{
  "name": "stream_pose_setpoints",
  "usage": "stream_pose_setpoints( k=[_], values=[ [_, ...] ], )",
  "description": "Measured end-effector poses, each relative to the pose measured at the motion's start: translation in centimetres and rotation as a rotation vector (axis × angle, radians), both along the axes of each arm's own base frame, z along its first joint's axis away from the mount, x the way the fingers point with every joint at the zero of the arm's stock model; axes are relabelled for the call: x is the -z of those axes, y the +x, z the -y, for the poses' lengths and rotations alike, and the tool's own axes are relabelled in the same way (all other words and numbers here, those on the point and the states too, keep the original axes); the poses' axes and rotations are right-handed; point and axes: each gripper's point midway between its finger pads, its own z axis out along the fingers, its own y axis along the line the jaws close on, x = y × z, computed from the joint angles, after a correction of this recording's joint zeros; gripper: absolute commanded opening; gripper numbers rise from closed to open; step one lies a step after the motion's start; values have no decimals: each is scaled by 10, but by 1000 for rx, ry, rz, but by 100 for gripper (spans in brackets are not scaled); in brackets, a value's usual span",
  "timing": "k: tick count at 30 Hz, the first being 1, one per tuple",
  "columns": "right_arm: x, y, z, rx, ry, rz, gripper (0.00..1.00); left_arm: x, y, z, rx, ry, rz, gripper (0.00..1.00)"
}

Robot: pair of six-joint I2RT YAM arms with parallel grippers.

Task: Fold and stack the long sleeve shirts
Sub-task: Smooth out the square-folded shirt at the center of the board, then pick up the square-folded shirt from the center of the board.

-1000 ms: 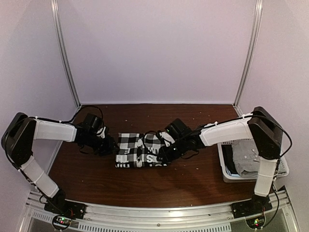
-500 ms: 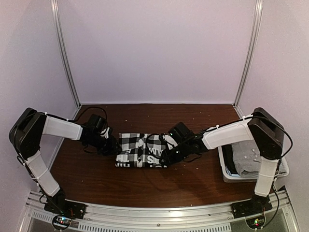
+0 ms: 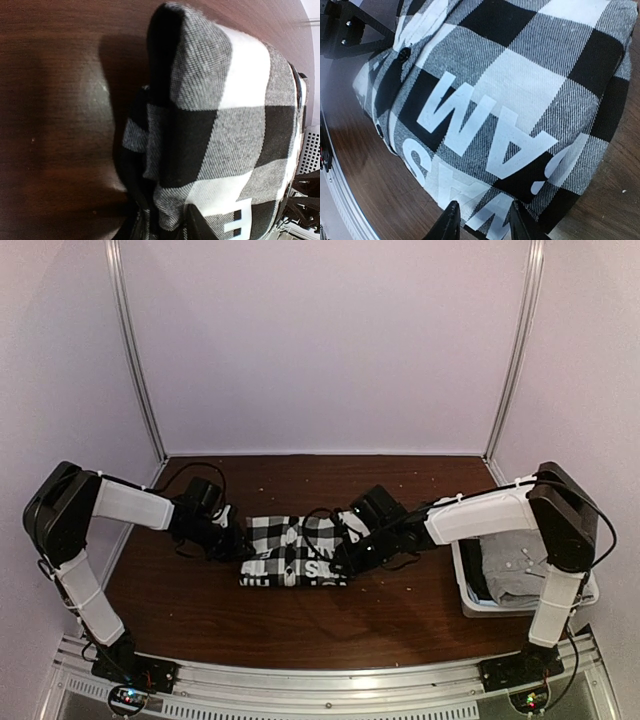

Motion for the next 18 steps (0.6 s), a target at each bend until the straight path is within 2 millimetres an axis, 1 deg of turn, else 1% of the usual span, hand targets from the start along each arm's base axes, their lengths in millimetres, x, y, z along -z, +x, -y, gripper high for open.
stream_pose_setpoints(
  k=[3,4,9,12,14,18],
  values=[
    [-10,4,-2,6,12,20,36,1,-2,3,-1,-12,-15,18],
    [-12,5,-3,9,14,27,37,1,-3,5,-2,-17,-20,13],
    [-27,18,-8,26,33,61,37,-2,-4,12,-8,-54,-38,0],
    [-34,28,-7,47,42,82,37,-5,-5,17,-8,-73,-44,0],
    [-37,37,-2,69,41,93,37,-9,-6,18,-10,-81,-42,0],
    [-38,52,8,103,23,111,36,-24,-7,17,-10,-89,-23,0]
  ],
)
